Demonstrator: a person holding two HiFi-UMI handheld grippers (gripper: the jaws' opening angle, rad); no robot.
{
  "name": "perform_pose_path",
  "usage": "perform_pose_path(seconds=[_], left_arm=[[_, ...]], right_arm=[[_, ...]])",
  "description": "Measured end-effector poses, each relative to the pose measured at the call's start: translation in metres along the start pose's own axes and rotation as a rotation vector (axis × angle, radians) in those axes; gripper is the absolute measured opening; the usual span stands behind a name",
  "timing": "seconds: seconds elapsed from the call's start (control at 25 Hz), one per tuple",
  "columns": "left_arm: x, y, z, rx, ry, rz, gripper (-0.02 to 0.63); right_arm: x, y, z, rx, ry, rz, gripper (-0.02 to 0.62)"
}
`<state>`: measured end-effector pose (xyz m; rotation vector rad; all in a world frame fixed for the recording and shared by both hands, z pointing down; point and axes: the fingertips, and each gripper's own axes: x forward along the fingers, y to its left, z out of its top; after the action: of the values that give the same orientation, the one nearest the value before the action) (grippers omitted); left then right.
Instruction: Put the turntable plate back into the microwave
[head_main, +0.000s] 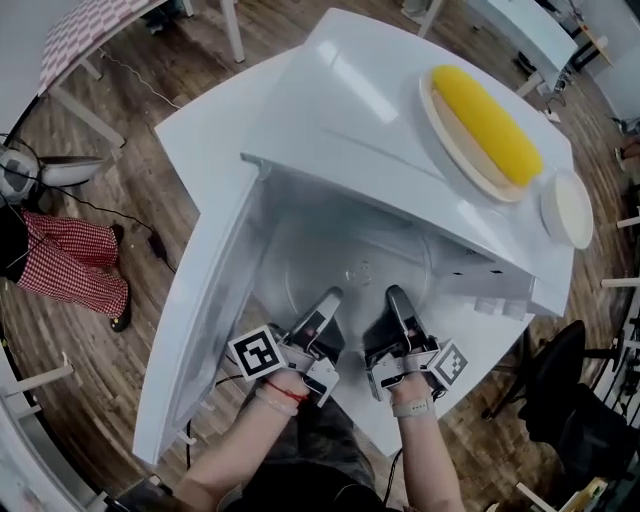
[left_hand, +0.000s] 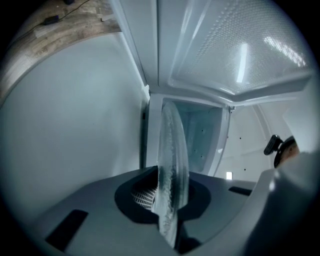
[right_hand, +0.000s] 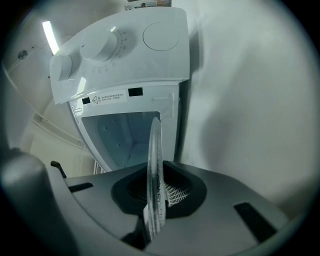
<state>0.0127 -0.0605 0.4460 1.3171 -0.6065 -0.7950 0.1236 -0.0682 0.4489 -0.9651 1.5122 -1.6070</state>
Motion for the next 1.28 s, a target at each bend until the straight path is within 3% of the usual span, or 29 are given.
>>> perform_pose_path(seconds=[0.4, 0.76, 0.96, 1.28], left_arm=[[0.009, -0.003, 0.007, -0.040, -0.027, -0.022, 0.034], [0.012, -0.003, 0.006, -0.019, -0.059, -0.013, 0.033], [0.014, -0.004, 0.006, -0.009, -0.077, -0.007, 0.032], [0.025, -0.005, 0.014, -0.007, -0.114, -0.007, 0.032]], right_arm=[[0.008, 0.002, 0.007, -0.014, -0.007, 0.003, 0.040], [0.007, 0.008, 0.007, -0.057, 0.020, 0.011, 0.041], [-0.006, 0.014, 0.006, -0.140, 0.051, 0.004, 0.100], [-0.023, 0.006, -0.019, -0.092, 0.138, 0.005, 0.101]])
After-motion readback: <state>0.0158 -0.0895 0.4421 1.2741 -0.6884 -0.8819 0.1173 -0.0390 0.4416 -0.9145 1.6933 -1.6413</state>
